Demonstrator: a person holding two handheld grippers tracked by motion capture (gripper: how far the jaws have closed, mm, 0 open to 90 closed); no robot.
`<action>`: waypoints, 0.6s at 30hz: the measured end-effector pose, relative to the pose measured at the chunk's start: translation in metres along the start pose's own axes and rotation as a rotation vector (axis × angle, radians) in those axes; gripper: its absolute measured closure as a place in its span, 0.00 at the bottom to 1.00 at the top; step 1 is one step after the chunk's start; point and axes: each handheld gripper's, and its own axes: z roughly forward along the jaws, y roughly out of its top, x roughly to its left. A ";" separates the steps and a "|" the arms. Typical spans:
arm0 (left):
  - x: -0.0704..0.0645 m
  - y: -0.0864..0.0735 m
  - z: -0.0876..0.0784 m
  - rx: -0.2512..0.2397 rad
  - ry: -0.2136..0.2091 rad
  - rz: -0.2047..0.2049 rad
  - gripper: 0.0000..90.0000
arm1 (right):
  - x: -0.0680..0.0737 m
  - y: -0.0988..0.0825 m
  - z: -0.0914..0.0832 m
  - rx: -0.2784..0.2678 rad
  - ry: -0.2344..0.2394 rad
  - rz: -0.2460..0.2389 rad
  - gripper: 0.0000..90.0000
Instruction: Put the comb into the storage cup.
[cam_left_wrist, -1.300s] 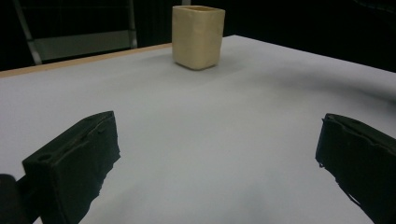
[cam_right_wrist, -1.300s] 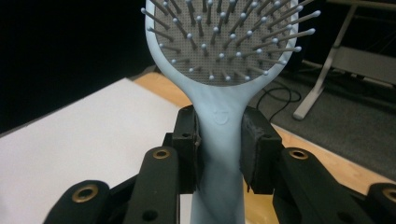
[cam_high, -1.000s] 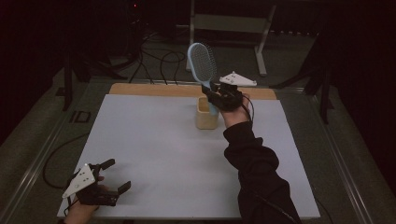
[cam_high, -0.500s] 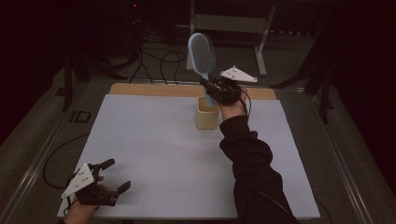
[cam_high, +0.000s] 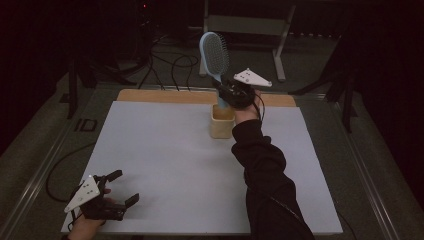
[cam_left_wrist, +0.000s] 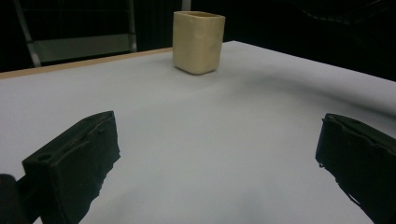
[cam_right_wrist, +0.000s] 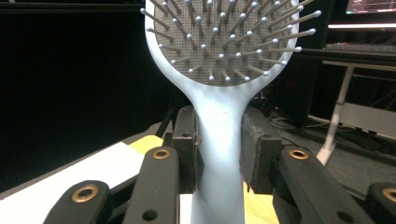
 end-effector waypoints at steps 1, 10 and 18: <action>0.000 0.000 0.000 0.000 0.000 0.002 0.00 | -0.002 -0.004 0.003 -0.002 0.000 0.004 0.78; 0.001 0.000 0.000 -0.002 -0.002 -0.003 0.00 | -0.018 -0.029 0.012 0.008 -0.003 0.029 0.78; 0.000 0.000 0.000 -0.003 -0.003 -0.004 0.00 | -0.025 -0.042 0.016 0.028 0.002 0.001 0.78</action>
